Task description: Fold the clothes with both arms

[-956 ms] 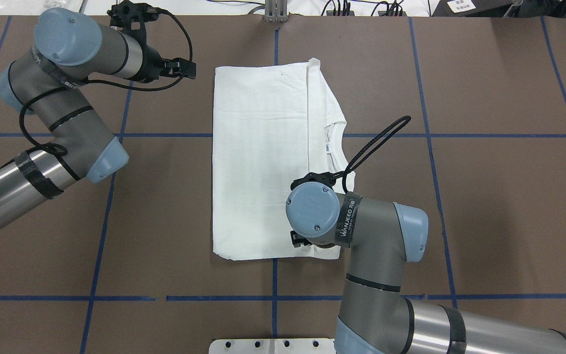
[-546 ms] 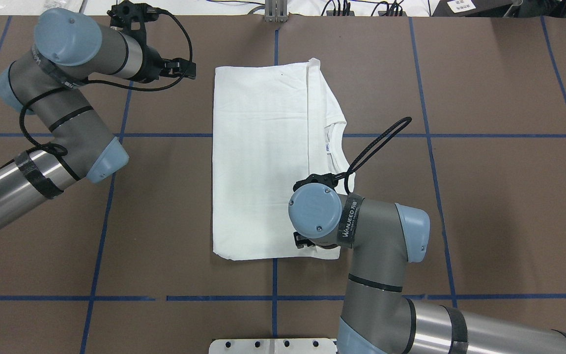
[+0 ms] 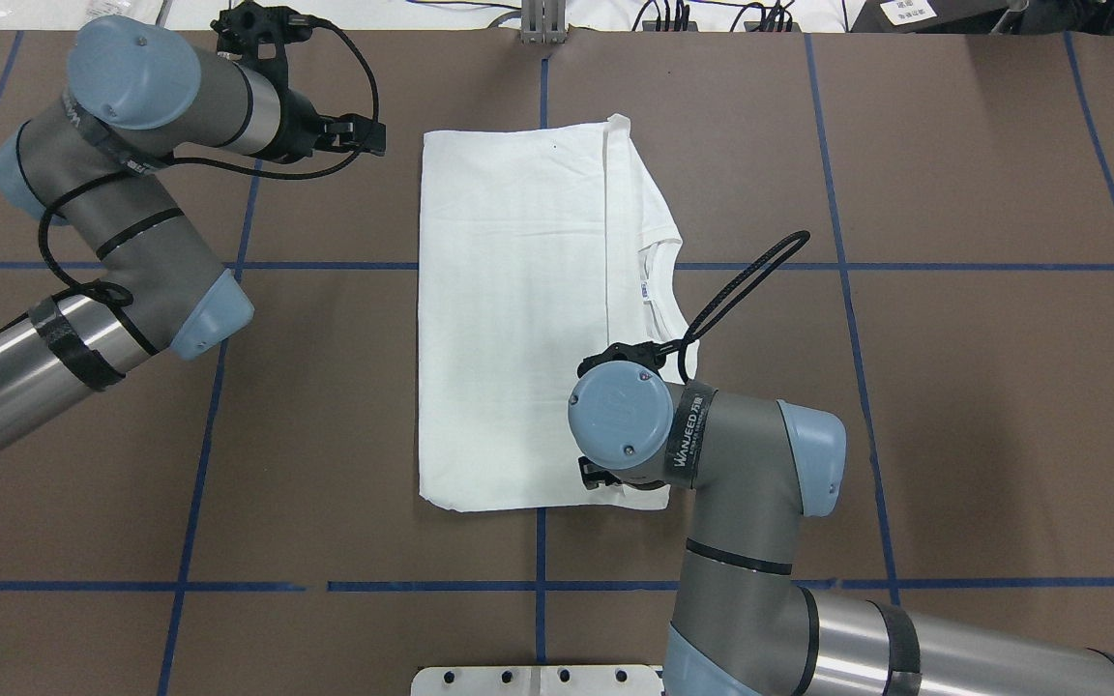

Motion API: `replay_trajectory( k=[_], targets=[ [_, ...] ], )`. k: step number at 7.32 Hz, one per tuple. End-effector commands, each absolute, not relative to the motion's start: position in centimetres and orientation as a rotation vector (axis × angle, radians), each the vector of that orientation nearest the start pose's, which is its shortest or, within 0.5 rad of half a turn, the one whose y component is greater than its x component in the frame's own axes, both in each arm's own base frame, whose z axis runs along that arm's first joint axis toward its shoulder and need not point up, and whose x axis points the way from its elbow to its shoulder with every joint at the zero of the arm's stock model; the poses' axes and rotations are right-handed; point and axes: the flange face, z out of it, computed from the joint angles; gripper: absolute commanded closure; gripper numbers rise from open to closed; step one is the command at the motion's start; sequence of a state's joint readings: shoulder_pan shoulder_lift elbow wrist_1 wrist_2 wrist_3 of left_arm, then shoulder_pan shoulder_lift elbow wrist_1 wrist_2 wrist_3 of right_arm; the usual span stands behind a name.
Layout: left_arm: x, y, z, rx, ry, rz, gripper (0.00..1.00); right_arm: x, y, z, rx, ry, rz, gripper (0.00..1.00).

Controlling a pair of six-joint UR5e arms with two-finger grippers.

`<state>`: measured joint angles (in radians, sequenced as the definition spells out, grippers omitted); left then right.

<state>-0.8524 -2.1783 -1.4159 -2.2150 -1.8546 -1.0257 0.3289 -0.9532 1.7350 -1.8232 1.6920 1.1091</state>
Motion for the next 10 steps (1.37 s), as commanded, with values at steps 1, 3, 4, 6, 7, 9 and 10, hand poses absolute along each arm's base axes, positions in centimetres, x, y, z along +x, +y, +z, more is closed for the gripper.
replay_trajectory(
  k=[1,3,4,6,7,9,10],
  targets=[
    [39.9,-61.5,29.5,0.505,0.998,-0.119,0.0,-58.7,-32.7,26.7,0.094,-0.535,-0.164,0.0],
    [39.9,-61.6,29.4,0.504,1.0,-0.121,0.0,-58.8,-32.4,27.0,0.091,-0.532,-0.168,0.0],
    [39.9,-61.6,29.5,0.503,0.998,-0.121,0.0,-58.7,-32.4,26.9,0.092,-0.533,-0.17,0.0],
    [39.9,-61.6,29.3,0.506,1.001,-0.123,0.0,-58.4,-32.5,27.4,0.091,-0.527,-0.166,0.0],
    [39.9,-61.6,29.4,0.504,1.0,-0.125,0.0,-57.9,-32.5,27.6,0.093,-0.528,-0.163,0.0],
    [40.0,-61.5,29.4,0.502,1.001,-0.122,0.0,-57.1,-33.0,28.6,0.09,-0.518,-0.151,0.0],
    [40.1,-61.4,29.4,0.499,1.002,-0.125,0.0,-55.8,-33.0,28.9,0.095,-0.523,-0.144,0.0]
  ],
)
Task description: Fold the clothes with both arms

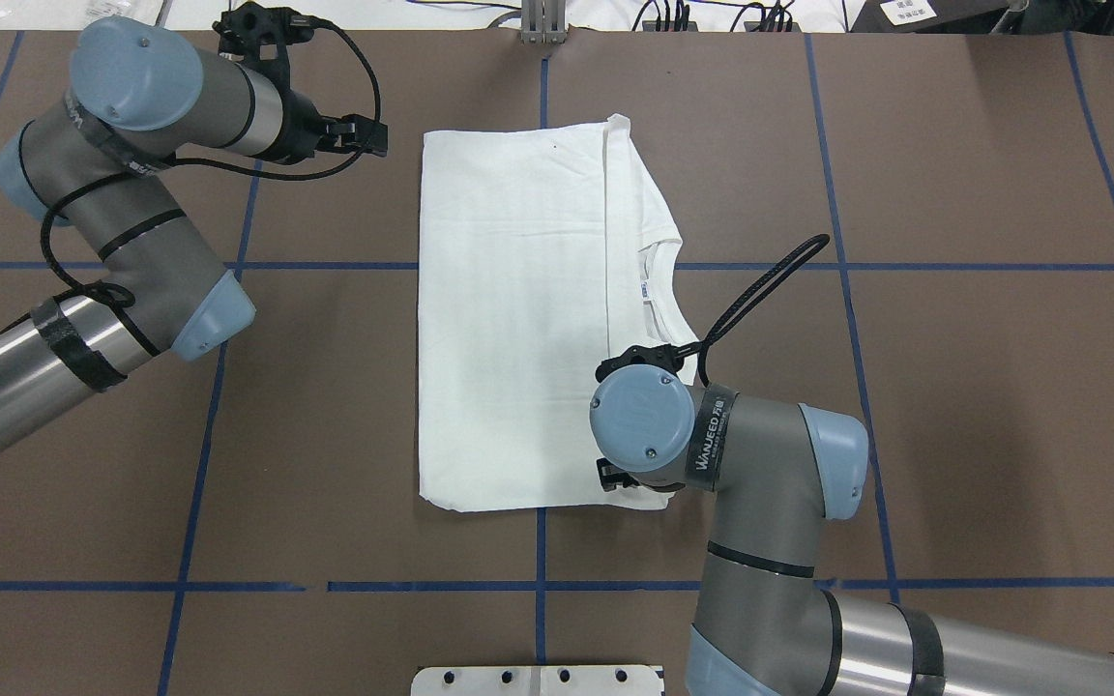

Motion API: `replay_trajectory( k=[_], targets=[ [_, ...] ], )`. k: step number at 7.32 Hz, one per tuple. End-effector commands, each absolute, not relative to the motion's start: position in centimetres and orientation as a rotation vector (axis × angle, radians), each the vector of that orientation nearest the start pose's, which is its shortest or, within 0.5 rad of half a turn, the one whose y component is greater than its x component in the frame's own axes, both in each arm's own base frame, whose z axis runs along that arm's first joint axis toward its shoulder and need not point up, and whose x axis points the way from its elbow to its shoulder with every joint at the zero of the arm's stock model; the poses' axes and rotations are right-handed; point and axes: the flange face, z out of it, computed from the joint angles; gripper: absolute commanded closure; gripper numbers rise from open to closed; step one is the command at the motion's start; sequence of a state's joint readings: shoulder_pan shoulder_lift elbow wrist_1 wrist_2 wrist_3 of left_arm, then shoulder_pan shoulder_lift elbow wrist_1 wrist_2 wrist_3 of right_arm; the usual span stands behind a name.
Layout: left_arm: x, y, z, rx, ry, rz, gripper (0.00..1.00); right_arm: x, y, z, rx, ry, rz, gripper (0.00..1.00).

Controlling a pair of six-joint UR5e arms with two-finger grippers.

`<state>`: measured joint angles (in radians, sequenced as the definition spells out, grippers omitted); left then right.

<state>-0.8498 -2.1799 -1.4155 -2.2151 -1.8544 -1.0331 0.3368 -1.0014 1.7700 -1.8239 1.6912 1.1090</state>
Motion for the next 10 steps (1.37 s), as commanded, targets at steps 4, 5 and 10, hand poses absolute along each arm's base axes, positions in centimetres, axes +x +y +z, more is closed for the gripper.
replay_trajectory(
  k=[4,5,10],
  targets=[
    [40.1,-61.3,29.2,0.5,1.004,-0.129,0.0,-51.4,-32.8,32.2,0.102,-0.493,-0.145,0.0],
    [40.1,-61.3,29.4,0.498,1.002,-0.13,0.0,-51.3,-32.8,31.3,0.108,-0.51,-0.146,0.0],
    [40.2,-61.4,30.3,0.497,0.989,-0.118,0.0,-52.5,-34.3,26.5,0.162,-0.579,-0.155,0.0]
  ],
)
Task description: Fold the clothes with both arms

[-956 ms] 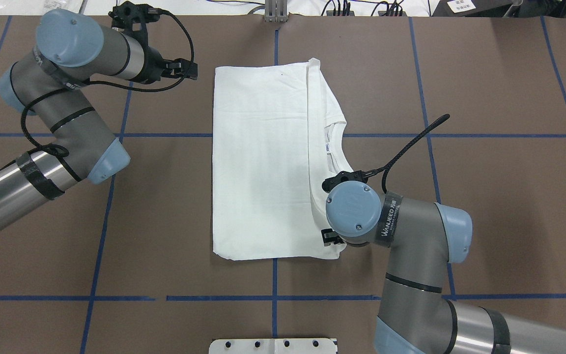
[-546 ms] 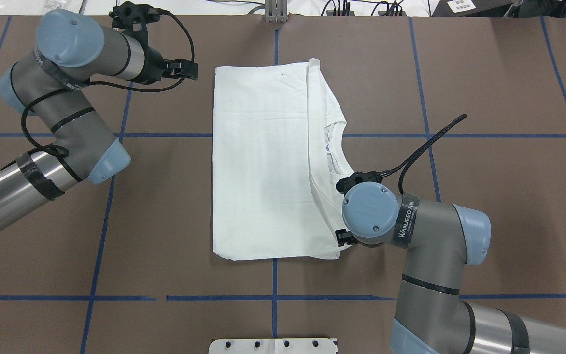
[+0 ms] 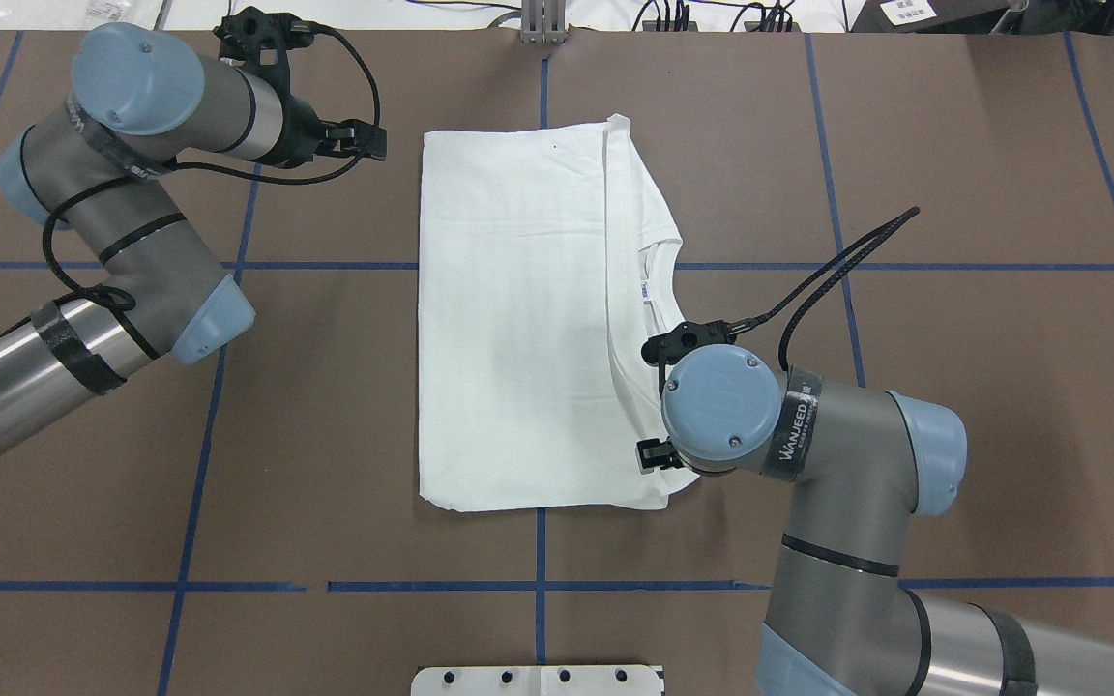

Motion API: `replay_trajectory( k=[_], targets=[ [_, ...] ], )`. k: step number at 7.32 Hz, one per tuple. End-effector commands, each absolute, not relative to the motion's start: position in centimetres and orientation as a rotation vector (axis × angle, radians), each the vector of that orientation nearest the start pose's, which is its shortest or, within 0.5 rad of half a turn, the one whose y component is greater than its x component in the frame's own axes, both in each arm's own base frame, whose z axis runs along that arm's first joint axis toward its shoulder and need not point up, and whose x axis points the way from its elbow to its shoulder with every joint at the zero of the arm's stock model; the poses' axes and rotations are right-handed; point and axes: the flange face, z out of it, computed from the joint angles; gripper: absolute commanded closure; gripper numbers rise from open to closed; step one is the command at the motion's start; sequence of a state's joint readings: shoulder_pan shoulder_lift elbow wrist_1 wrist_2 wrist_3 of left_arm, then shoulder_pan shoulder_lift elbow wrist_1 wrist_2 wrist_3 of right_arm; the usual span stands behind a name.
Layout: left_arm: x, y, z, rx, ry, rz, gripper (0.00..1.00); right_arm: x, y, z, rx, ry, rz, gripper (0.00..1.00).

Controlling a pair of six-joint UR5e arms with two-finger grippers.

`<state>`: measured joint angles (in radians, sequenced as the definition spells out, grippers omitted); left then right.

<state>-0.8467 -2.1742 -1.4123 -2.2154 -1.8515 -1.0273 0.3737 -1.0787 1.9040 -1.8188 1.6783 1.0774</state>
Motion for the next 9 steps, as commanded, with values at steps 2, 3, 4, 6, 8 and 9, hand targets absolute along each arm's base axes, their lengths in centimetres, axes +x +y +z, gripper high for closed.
replay_trajectory(
  k=[2,3,4,6,8,9],
  targets=[
    [40.2,-61.4,30.1,0.498,0.99,-0.118,0.0,-54.5,-38.4,24.8,0.182,-0.568,-0.142,0.0],
    [40.2,-61.4,30.1,0.498,0.99,-0.118,0.0,-55.5,-40.0,25.3,0.193,-0.579,-0.132,0.0],
    [40.2,-61.4,30.1,0.498,0.99,-0.118,0.0,-56.4,-41.4,25.6,0.195,-0.572,-0.123,0.0],
    [40.2,-61.4,29.9,0.498,0.992,-0.117,0.0,-57.6,-42.2,25.0,0.193,-0.568,-0.141,0.0],
    [40.2,-61.4,29.8,0.498,0.994,-0.118,0.0,-57.6,-42.1,25.7,0.181,-0.555,-0.145,0.0],
    [40.2,-61.4,29.8,0.498,0.992,-0.117,0.0,-57.5,-42.1,26.2,0.168,-0.552,-0.146,0.0]
  ],
)
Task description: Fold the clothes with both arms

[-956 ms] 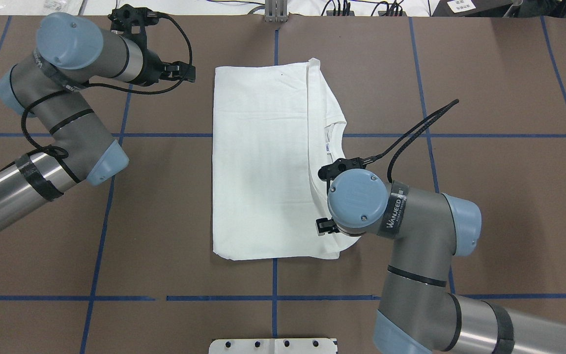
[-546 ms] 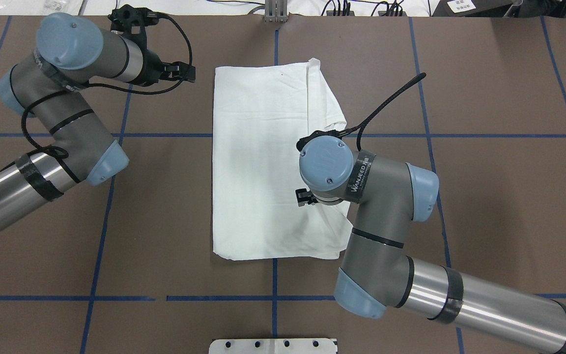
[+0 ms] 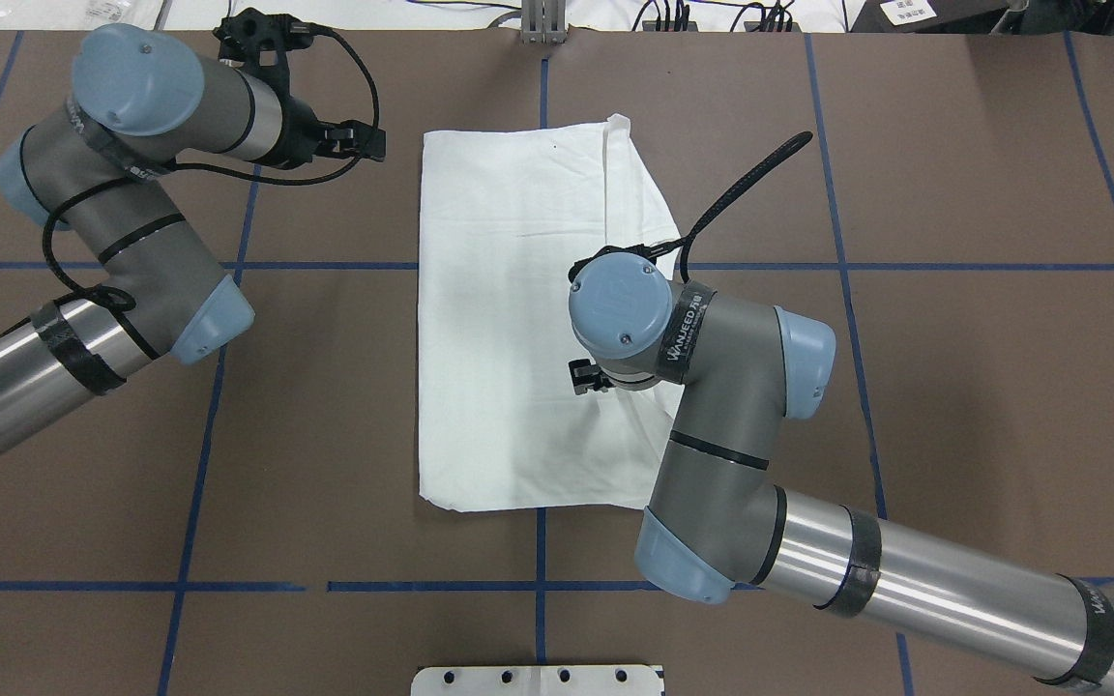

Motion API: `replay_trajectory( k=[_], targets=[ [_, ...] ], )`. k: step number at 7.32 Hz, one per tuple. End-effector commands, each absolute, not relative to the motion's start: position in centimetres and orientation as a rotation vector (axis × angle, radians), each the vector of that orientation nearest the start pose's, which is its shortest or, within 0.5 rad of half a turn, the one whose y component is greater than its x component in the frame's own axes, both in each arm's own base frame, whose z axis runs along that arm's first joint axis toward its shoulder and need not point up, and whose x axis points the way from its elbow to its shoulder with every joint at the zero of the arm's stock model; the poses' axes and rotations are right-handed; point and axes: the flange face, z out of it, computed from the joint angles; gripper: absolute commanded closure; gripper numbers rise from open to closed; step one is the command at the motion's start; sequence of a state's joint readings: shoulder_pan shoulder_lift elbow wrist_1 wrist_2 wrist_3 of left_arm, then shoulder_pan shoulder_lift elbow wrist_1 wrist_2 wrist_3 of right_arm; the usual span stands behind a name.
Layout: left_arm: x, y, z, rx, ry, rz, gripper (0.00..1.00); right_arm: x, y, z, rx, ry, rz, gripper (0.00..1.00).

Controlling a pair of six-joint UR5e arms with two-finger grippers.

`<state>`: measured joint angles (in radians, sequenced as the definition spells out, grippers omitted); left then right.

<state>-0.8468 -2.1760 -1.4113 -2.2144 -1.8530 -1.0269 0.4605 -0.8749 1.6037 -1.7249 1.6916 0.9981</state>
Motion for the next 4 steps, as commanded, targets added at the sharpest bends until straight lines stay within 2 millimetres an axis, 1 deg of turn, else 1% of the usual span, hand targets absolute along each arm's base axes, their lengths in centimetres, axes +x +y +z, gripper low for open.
replay_trajectory(
  k=[1,2,3,4],
  targets=[
    [40.2,-61.4,29.8,0.497,0.993,-0.118,0.0,-57.4,-42.0,26.7,0.157,-0.549,-0.148,0.0],
    [40.2,-61.4,29.8,0.498,0.994,-0.118,0.0,-57.2,-42.2,26.7,0.157,-0.55,-0.149,0.0],
    [40.2,-61.4,29.8,0.498,0.994,-0.118,0.0,-57.0,-42.2,27.5,0.15,-0.544,-0.147,0.0],
    [40.2,-61.4,29.8,0.498,0.994,-0.118,0.0,-56.5,-42.6,28.0,0.134,-0.545,-0.143,0.0]
  ],
)
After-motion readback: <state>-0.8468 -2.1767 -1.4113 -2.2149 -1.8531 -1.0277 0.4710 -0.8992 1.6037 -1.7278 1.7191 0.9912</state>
